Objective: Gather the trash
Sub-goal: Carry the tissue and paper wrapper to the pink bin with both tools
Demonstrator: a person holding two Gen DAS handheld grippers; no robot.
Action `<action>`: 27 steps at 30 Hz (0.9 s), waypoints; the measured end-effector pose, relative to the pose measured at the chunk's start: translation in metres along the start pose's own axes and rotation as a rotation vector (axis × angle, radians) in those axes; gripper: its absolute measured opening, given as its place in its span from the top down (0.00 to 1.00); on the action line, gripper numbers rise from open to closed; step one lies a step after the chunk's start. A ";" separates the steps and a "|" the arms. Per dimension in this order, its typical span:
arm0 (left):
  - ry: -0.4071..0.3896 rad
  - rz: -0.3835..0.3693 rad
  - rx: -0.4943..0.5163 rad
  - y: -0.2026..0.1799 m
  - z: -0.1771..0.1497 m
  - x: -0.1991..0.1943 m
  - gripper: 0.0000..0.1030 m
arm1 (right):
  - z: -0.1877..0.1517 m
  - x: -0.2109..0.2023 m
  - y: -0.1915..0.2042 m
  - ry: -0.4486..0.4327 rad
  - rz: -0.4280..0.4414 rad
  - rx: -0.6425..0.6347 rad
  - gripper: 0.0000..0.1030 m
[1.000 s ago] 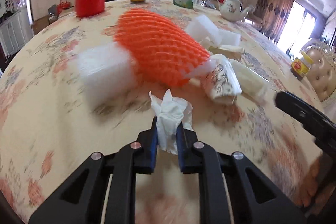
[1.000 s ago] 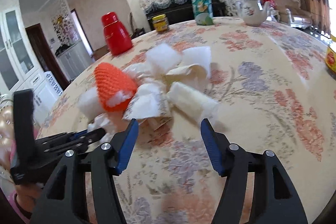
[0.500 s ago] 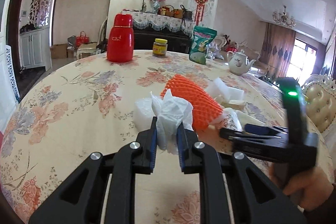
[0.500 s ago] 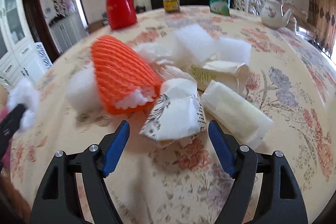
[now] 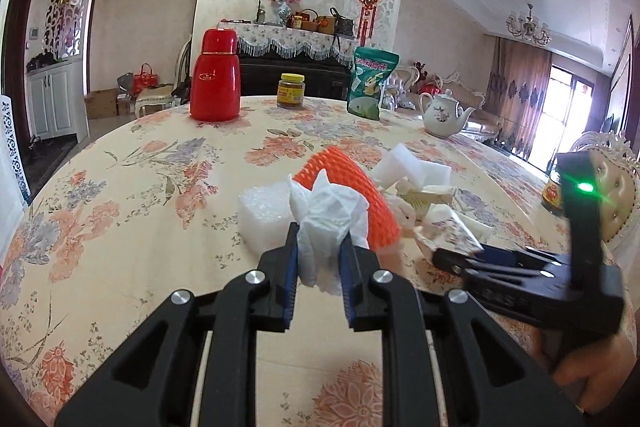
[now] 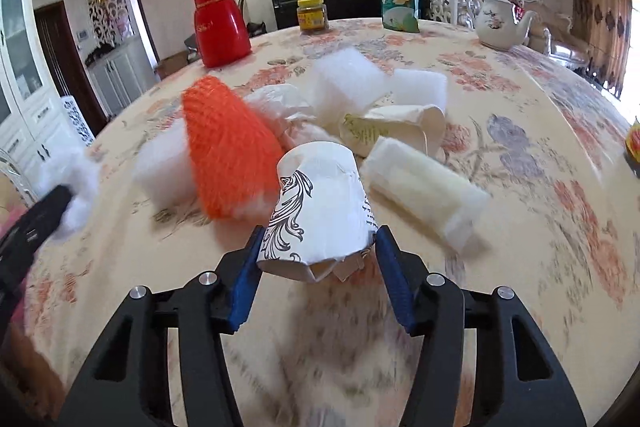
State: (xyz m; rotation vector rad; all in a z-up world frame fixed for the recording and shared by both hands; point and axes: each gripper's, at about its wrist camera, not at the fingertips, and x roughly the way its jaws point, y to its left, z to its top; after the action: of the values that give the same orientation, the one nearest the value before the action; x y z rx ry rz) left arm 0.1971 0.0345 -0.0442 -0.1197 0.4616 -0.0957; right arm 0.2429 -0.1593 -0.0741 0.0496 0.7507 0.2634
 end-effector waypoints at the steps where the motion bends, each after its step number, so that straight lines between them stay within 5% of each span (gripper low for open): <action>1: 0.004 -0.002 0.001 0.000 0.000 0.001 0.82 | -0.004 -0.007 0.000 -0.008 0.004 0.004 0.48; 10: 0.051 -0.029 -0.026 0.003 -0.001 -0.002 0.82 | -0.031 -0.057 0.003 -0.065 0.046 0.030 0.48; 27: -0.048 0.009 0.064 0.003 -0.029 -0.110 0.81 | -0.047 -0.122 0.056 -0.196 0.125 -0.087 0.48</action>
State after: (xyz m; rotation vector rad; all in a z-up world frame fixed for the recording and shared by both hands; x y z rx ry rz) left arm 0.0859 0.0480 -0.0218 -0.0570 0.4110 -0.0986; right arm 0.1132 -0.1388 -0.0196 0.0398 0.5409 0.4044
